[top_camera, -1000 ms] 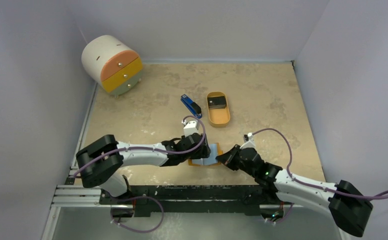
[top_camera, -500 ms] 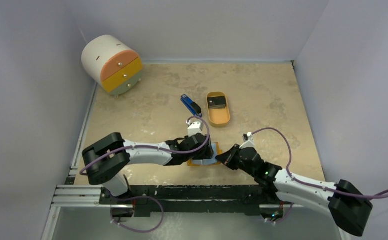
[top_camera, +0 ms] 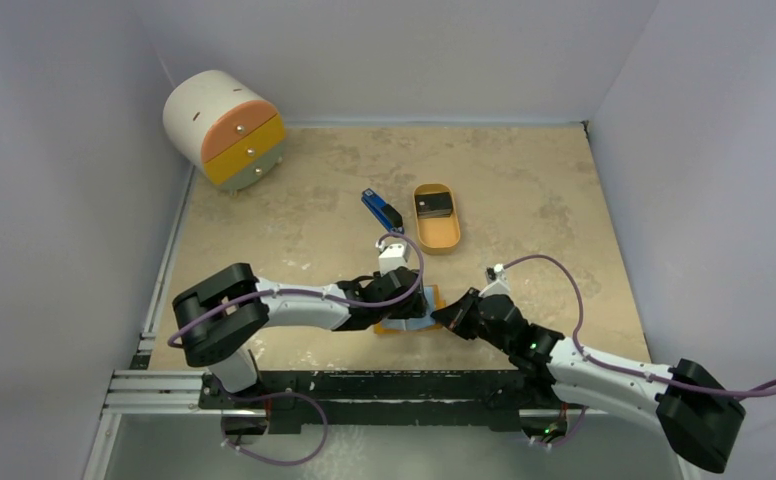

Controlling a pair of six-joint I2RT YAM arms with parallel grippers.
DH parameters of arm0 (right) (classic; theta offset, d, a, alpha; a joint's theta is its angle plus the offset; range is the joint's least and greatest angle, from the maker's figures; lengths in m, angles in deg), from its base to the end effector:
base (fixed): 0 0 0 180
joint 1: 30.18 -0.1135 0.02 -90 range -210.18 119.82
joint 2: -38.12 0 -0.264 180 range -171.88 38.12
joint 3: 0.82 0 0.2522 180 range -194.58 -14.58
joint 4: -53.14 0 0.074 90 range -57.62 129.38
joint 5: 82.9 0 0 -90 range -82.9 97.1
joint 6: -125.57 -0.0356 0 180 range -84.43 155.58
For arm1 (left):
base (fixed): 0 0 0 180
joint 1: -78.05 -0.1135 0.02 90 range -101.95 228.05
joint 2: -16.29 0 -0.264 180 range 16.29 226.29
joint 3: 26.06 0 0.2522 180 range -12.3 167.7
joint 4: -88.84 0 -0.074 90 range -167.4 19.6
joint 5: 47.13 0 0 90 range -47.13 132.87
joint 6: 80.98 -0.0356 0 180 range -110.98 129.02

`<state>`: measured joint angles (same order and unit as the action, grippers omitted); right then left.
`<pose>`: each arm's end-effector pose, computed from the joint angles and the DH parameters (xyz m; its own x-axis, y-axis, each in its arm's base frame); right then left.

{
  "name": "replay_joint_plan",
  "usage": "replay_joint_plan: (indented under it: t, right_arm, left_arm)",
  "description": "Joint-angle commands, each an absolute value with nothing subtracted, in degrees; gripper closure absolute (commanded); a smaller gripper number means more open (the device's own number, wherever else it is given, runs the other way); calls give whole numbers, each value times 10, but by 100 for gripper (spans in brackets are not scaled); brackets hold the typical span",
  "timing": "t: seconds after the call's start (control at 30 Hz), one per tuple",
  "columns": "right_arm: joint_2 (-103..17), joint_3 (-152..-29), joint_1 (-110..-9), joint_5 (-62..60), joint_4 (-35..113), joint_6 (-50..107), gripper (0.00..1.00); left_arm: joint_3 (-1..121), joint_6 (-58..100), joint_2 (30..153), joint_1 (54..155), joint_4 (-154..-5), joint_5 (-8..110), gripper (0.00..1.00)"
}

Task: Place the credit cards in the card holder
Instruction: Turn over the card slot in the card holder.

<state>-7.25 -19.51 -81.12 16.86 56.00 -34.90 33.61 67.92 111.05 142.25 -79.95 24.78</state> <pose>0.1053 0.1202 0.1441 -0.7142 0.5939 -0.3703 0.0167 0.5434 0.8393 0.1504 -0.2858 0.1536 -0.8154 -0.1834 -0.5491 0.1244 0.8708 -0.4756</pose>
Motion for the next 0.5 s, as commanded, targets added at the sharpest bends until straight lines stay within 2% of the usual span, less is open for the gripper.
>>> replay_joint_plan:
  t: [0.0,0.2,0.47]
  right_arm:
    - [-67,-219,-811,187,576,-341,100]
    - [-65,-218,-811,190,572,-341,100]
    - [-66,-213,-811,191,571,-342,100]
  left_arm:
    - [346,669,1127,1426,-789,239,45]
    - [336,676,1120,1426,-780,220,60]
    - [328,682,1109,1426,-753,198,72]
